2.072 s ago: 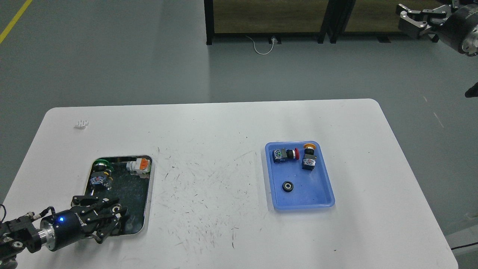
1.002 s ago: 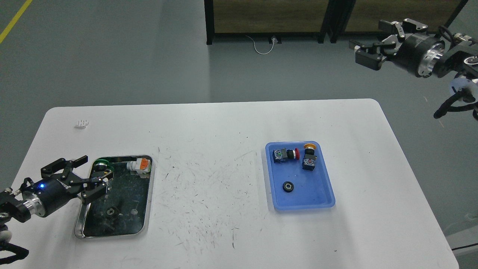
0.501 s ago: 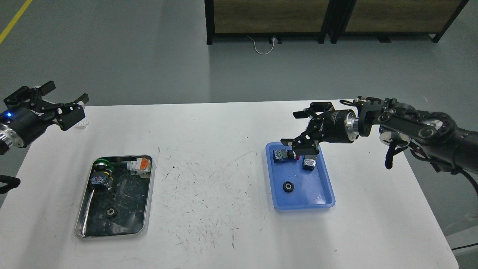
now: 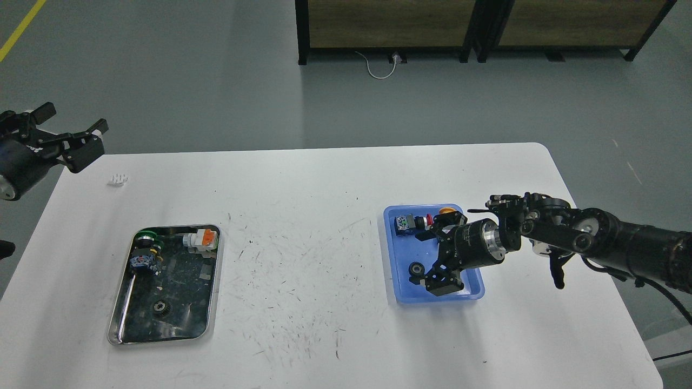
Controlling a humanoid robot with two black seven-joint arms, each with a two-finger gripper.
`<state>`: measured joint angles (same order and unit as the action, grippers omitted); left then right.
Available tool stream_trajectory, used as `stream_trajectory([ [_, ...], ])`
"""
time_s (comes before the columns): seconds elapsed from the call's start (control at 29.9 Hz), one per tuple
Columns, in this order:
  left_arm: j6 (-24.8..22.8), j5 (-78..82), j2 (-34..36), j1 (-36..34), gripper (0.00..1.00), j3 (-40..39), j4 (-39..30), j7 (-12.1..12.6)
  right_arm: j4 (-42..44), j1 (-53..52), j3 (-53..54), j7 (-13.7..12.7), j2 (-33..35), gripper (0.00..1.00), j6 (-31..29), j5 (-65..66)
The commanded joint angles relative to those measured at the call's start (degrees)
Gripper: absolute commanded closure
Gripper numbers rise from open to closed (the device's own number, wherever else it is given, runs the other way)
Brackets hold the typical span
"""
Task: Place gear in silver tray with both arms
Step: 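Lift the left gripper away and move the right gripper to the blue tray, then grasp the second black gear in the blue tray with the right gripper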
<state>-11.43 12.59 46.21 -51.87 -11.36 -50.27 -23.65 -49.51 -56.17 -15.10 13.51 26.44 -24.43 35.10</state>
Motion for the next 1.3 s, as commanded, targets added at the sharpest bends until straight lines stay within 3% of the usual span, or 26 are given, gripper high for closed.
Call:
stream_trajectory([
  [0.0,0.1,0.1,0.0,-0.3,0.02,0.0,0.0,0.1,1.3,1.4,-0.1,0.0,-0.4,0.02,0.3,1.2],
  [0.74,0.4,0.1,0.5,-1.7,0.02,0.0,0.1,0.9,8.6,2.9,-0.1,1.3,-7.0,0.04,2.0,1.6],
  [0.9,0.4,0.1,0.5,-2.5,0.02,0.0,0.3,1.1,8.6,3.3,-0.2,1.3,-6.7,0.13,1.9,1.7],
  [1.27,0.4,0.1,0.4,-2.5,0.02,0.0,0.6,1.4,8.7,3.4,-0.3,1.1,-6.7,0.46,1.6,3.1],
])
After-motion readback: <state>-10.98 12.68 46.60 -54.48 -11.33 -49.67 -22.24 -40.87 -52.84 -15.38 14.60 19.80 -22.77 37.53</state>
